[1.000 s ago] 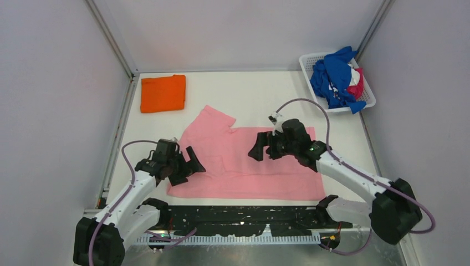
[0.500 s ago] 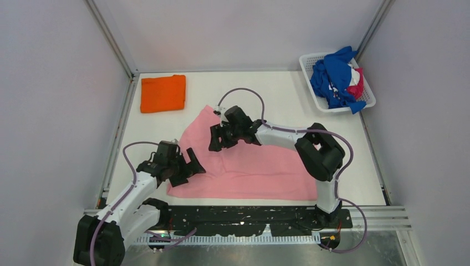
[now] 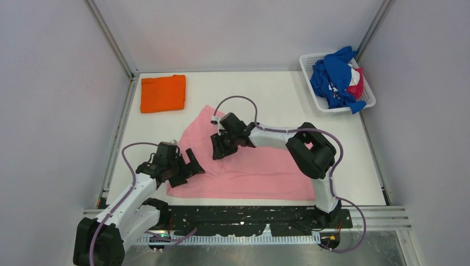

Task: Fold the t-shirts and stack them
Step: Fold the flattened tshirt in 1/3 of the way

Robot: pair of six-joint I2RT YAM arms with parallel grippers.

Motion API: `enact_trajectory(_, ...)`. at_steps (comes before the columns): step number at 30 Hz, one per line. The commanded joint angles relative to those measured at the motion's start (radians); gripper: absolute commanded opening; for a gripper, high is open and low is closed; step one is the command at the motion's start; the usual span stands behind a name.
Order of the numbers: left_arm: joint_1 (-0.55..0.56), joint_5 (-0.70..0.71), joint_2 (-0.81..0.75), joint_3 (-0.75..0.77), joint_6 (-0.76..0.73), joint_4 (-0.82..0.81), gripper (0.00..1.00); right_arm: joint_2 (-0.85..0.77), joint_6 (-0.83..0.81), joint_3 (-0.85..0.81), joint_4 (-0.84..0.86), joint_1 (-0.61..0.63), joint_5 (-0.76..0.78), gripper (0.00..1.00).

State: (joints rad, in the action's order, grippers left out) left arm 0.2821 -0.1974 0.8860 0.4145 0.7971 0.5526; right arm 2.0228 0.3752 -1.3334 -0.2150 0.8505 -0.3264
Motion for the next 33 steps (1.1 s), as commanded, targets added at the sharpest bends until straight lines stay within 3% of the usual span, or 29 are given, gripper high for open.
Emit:
enact_trajectory(1,0.002,0.032,-0.016,-0.007,-0.013,0.024,0.99,-0.004,-0.026,-0.034,-0.017,0.026,0.012,0.46)
enact_trajectory(19,0.002,0.029,-0.02,-0.001,-0.013,0.032,0.99,0.008,-0.028,-0.067,-0.064,0.053,0.162,0.24)
enact_trajectory(25,0.002,0.033,-0.024,-0.001,-0.012,0.036,0.99,0.007,-0.024,-0.065,-0.057,0.061,0.149,0.07)
enact_trajectory(33,0.002,0.047,-0.041,-0.008,-0.008,0.055,0.99,-0.1,0.028,0.027,-0.031,0.061,0.249,0.05)
